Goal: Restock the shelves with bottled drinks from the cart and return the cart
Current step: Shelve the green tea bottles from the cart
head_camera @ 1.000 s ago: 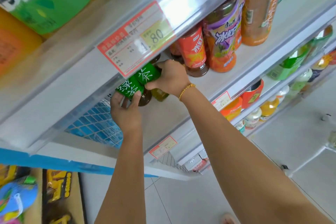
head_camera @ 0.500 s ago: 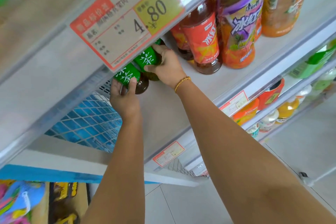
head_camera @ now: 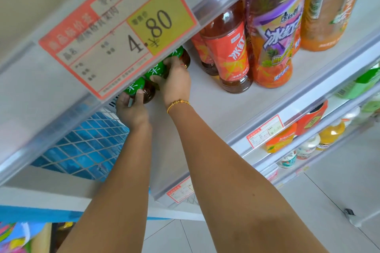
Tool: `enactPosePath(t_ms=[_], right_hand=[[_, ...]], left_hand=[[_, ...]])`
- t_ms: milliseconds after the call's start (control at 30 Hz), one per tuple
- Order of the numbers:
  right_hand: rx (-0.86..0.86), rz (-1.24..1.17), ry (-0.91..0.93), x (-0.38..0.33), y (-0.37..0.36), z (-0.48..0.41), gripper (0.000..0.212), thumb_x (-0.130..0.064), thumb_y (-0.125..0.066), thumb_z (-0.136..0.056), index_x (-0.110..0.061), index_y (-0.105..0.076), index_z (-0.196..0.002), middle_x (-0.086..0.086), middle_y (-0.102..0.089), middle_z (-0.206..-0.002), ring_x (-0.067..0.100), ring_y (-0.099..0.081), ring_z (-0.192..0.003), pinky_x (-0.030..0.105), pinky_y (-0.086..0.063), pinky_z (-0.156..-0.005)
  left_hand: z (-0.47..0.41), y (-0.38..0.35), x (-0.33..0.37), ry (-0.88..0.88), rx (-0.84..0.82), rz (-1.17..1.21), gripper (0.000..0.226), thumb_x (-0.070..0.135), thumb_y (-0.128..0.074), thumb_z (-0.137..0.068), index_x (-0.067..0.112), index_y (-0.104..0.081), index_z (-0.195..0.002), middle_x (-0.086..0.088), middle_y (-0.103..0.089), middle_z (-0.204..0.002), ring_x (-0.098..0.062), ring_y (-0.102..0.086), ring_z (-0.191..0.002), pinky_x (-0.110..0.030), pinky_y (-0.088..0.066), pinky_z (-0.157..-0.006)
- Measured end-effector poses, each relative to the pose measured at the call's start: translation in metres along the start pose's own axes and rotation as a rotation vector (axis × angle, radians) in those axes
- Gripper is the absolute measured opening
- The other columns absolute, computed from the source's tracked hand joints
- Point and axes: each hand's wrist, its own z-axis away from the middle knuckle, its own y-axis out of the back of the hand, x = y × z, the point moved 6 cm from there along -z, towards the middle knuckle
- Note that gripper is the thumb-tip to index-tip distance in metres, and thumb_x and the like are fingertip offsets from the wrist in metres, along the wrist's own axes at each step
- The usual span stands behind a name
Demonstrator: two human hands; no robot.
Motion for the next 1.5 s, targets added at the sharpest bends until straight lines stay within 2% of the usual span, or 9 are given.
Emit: enactPosePath(t_ms=[167,367,500,667,800,1100,1233,1367,1500], right_hand=[[-0.035,0.022,0.010,0.009,-0.011,0.002,0.020,-0.023,-0.071,-0.079,-0.012,-0.055,-0.077,0.009,-0.061,-0.082,0.029,-0.057,-0.081,0.033,-0.042,-0.071],[-0.051,0.049,0.015,0.012,-0.008,-0.003,0.008,-0.011,-0.061,-0.084,-0.005,-0.066,-0.086,0.011,-0.070,-0.088,0.030,-0.062,-0.087,0.031,-0.045,-0.077],[-0.157,0.134,-0.024,0.002,0.000,0.007,0.018,-0.016,-0.058,-0.086,-0.004,-0.068,-0.094,0.014,-0.070,-0.098,0.031,-0.061,-0.098,0.033,-0.047,-0.084],[-0.217,0.311,0.159,-0.045,0.068,0.053,0.017,-0.021,-0.058,-0.084,-0.007,-0.068,-0.085,0.014,-0.070,-0.090,0.034,-0.061,-0.092,0.033,-0.044,-0.074],[-0.161,0.279,0.192,-0.055,0.173,0.109,0.016,-0.024,-0.067,-0.082,-0.013,-0.061,-0.073,-0.004,-0.053,-0.060,0.021,-0.052,-0.062,0.030,-0.039,-0.062],[0.219,0.491,-0.135,0.041,0.479,0.183,0.014,-0.021,-0.067,-0.083,-0.014,-0.063,-0.095,-0.003,-0.063,-0.078,0.015,-0.059,-0.069,0.031,-0.048,-0.069],[0.308,0.648,-0.399,0.116,0.613,0.208,0.021,-0.021,-0.066,-0.084,-0.012,-0.061,-0.102,0.002,-0.062,-0.090,0.019,-0.057,-0.081,0.027,-0.042,-0.072],[0.085,0.811,-0.812,0.218,0.698,0.246,0.025,-0.022,-0.058,-0.086,-0.008,-0.061,-0.106,0.011,-0.062,-0.102,0.031,-0.059,-0.100,0.031,-0.044,-0.076],[-0.337,0.991,-0.983,0.276,0.718,0.287,0.048,-0.039,-0.049,-0.093,-0.015,-0.046,-0.135,0.009,-0.049,-0.138,0.028,-0.047,-0.125,0.032,-0.037,-0.102]], left_hand=[[-0.006,-0.009,-0.001,0.020,-0.014,0.076,0.029,0.000,-0.061,-0.087,-0.003,-0.059,-0.116,-0.011,-0.063,-0.114,-0.016,-0.060,-0.102,-0.020,-0.051,-0.085],[-0.007,-0.011,-0.008,0.090,-0.012,0.118,0.031,-0.001,-0.065,-0.084,-0.002,-0.062,-0.115,-0.011,-0.065,-0.113,-0.014,-0.060,-0.098,-0.020,-0.049,-0.085],[0.004,-0.003,-0.009,0.129,-0.054,-0.042,0.007,0.004,-0.067,-0.082,0.005,-0.062,-0.076,-0.003,-0.057,-0.071,-0.012,-0.048,-0.066,-0.029,-0.041,-0.070],[0.092,0.022,0.041,-0.027,-0.180,-0.033,0.028,0.020,-0.064,-0.084,0.010,-0.055,-0.060,0.007,-0.047,-0.041,-0.010,-0.046,-0.045,-0.022,-0.042,-0.051],[0.195,0.020,0.086,-0.143,-0.411,-0.089,0.046,0.025,-0.054,-0.093,0.013,-0.039,-0.051,0.005,-0.042,-0.041,-0.017,-0.041,-0.045,-0.024,-0.037,-0.051],[0.445,-0.102,0.078,-0.009,-1.058,-0.012,0.014,0.029,-0.063,-0.081,0.018,-0.056,-0.076,0.005,-0.061,-0.068,-0.002,-0.058,-0.061,-0.015,-0.046,-0.063],[0.563,-0.168,0.036,-0.174,-1.420,-0.179,0.031,0.030,-0.069,-0.076,0.011,-0.062,-0.100,0.001,-0.066,-0.098,0.008,-0.059,-0.088,-0.004,-0.041,-0.080],[0.656,-0.203,-0.022,-0.361,-1.723,-0.464,0.044,0.026,-0.068,-0.082,0.007,-0.060,-0.120,-0.013,-0.061,-0.117,-0.027,-0.056,-0.112,-0.027,-0.042,-0.097],[0.694,-0.216,-0.057,-0.673,-1.755,-0.768,0.034,0.036,-0.058,-0.089,0.012,-0.064,-0.112,-0.010,-0.067,-0.108,-0.029,-0.058,-0.102,-0.036,-0.037,-0.093]])
